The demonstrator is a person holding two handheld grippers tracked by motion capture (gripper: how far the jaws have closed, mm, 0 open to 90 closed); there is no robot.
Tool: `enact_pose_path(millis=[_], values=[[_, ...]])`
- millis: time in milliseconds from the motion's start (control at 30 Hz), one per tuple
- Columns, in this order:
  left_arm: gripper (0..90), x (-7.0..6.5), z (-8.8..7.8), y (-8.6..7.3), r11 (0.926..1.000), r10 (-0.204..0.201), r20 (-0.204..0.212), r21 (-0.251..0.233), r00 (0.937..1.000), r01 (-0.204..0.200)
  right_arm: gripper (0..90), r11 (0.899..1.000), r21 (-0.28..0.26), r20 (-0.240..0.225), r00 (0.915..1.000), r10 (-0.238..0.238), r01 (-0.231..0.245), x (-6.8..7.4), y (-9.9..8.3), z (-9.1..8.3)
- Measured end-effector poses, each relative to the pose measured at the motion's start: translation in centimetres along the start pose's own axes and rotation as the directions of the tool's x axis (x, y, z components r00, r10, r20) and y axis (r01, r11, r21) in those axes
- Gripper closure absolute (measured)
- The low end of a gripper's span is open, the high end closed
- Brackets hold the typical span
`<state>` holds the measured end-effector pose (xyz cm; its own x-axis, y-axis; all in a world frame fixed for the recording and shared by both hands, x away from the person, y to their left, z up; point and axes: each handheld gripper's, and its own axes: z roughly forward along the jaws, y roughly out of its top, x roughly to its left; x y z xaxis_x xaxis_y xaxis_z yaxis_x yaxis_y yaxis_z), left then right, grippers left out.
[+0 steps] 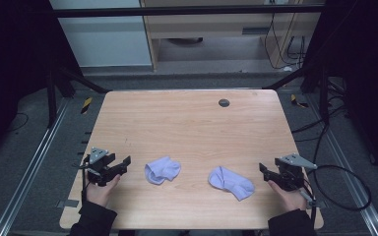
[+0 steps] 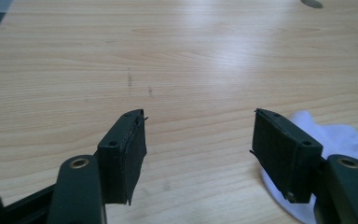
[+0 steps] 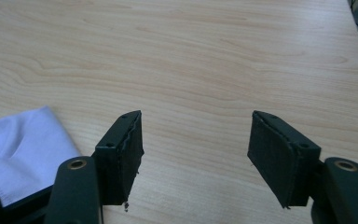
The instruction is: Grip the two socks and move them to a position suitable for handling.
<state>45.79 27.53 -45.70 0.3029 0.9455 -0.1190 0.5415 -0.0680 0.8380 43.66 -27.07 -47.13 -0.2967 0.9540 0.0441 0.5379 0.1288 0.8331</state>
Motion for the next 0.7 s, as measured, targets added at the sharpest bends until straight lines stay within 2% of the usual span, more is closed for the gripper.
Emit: enact_pose_path(millis=[133,167,233,333,367,467,700], values=[[35.7,-1.5,-0.1,0.1,0.9997,0.025,0.031,-0.002,0.9992,-0.025,39.1,1.0,0.0,-0.015,0.9998,-0.011,0.011,0.5,0.2,-0.2],[36.5,-1.5,-0.1,0.1,0.9997,0.025,0.031,-0.002,0.9992,-0.025,39.1,1.0,0.0,-0.015,0.9998,-0.011,0.011,0.5,0.2,-0.2],[37.4,-2.6,-0.1,0.1,0.9991,0.041,0.056,0.004,0.9976,-0.041,40.5,1.0,0.002,-0.031,0.9995,-0.01,0.01,0.9,0.4,-0.4],[38.2,-3.3,0.0,0.1,0.9985,0.054,0.072,0.007,0.996,-0.054,40.7,1.0,0.014,-0.035,0.9991,-0.024,0.025,1.3,0.4,-0.4],[38.6,-3.9,0.0,0.1,0.9978,0.066,0.082,0.008,0.9945,-0.066,41.0,0.999,0.023,-0.041,0.9982,-0.044,0.045,1.7,0.6,-0.4],[40.2,-4.7,0.0,0.2,0.9975,0.068,0.097,0.012,0.993,-0.069,42.2,0.998,0.031,-0.058,0.9971,-0.048,0.05,2.4,0.7,-0.3],[40.9,-5.9,0.2,0.5,0.9962,0.081,0.114,0.021,0.9901,-0.084,43.6,0.994,0.048,-0.081,0.9922,-0.094,0.098,3.8,1.2,0.2]])
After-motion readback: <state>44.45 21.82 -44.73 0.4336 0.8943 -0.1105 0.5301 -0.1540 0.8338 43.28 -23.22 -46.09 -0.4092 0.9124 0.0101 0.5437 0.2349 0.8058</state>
